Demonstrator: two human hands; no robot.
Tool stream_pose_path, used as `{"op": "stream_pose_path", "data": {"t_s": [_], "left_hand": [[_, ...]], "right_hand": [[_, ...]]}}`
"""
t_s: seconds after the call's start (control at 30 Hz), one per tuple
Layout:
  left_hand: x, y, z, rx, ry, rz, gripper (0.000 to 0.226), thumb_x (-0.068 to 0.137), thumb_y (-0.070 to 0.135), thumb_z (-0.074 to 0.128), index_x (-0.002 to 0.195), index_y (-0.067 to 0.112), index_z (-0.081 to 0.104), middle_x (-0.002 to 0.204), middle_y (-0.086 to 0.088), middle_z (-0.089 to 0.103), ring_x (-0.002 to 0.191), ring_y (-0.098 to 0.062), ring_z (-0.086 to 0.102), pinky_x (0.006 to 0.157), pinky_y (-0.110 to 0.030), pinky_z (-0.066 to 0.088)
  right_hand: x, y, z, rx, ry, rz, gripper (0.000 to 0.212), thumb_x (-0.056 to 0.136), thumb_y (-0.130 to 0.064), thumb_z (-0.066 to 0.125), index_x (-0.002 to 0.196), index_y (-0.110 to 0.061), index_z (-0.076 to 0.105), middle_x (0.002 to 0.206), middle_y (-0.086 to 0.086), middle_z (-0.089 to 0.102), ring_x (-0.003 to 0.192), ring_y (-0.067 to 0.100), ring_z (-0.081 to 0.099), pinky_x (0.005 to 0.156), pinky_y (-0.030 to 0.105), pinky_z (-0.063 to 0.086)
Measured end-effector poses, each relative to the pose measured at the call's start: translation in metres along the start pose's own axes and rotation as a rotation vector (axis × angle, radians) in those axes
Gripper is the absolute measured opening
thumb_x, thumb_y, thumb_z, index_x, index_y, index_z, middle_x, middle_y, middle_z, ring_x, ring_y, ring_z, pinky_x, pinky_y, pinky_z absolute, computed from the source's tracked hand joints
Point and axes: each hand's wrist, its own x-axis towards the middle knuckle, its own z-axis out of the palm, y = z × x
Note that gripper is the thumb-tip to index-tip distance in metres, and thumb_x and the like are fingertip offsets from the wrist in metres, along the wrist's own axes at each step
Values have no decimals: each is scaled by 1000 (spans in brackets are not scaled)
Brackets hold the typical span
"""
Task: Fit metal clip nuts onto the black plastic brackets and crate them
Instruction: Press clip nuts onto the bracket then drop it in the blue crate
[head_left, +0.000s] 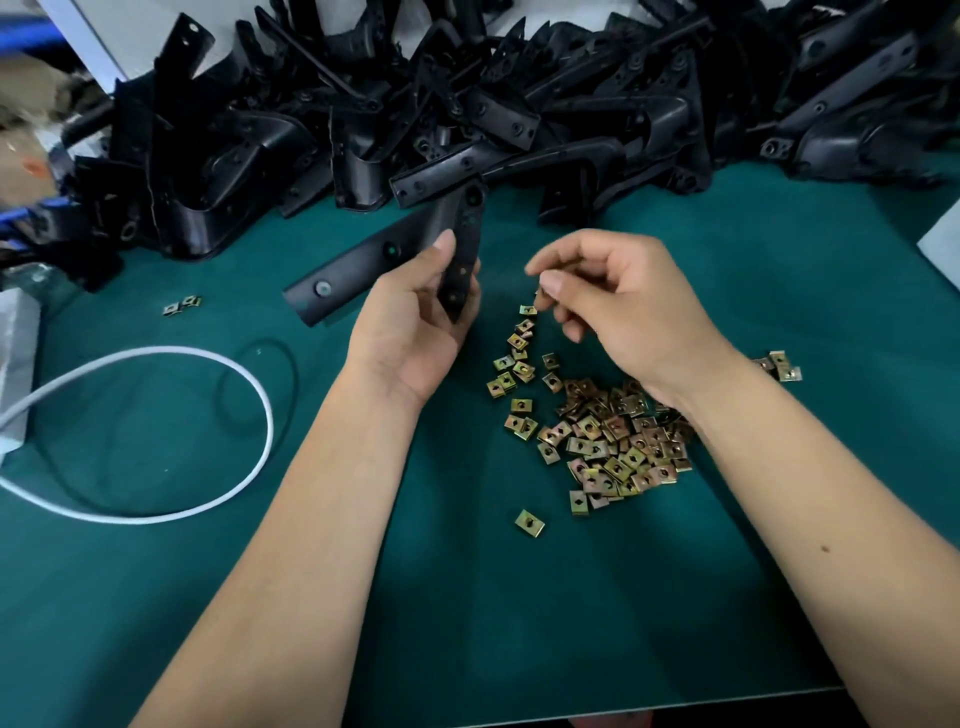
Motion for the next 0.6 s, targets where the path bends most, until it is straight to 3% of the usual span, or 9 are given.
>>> {"op": "stream_pose_path", "data": {"t_s": [0.17,0.27,0.4,0.5,0.6], "left_hand": [[-5,-7,6,71,-42,-2,22,79,20,78,96,8,70,82,-2,75,70,-8,71,61,-19,56],[-7,-8,8,25,-50,19,28,75,20,80,97,7,70,85,-4,77,72,-9,73,62,-19,57],[-9,-17,10,97,-118,31,29,82,28,77,100,6,67,89,-7,70,74,-17,65,71,-29,56],[-12,-25,13,144,-158,36,24,94,30,69,95,6,64,88,-13,62,73,-24,60,63,-34,52],[-11,-27,14,119,-131,49,25,93,30,71,94,6,63,88,-14,61,71,-25,61,58,-33,52]], "right_hand": [[-2,1,10,96,19,45,31,100,-2,59,110,-23,80,86,-2,72,72,15,61,76,25,54],[-3,-2,14,118,30,0,20,98,-2,64,113,-11,74,84,4,72,66,20,62,69,27,56],[-5,-4,19,208,74,-35,7,94,0,70,101,1,69,79,11,71,64,17,64,60,28,56],[-5,-3,22,230,120,-54,5,93,3,70,97,3,71,81,12,73,67,14,68,62,27,57],[-6,-3,24,240,142,-41,5,92,5,70,97,4,71,83,16,72,72,16,69,64,29,59]]}}
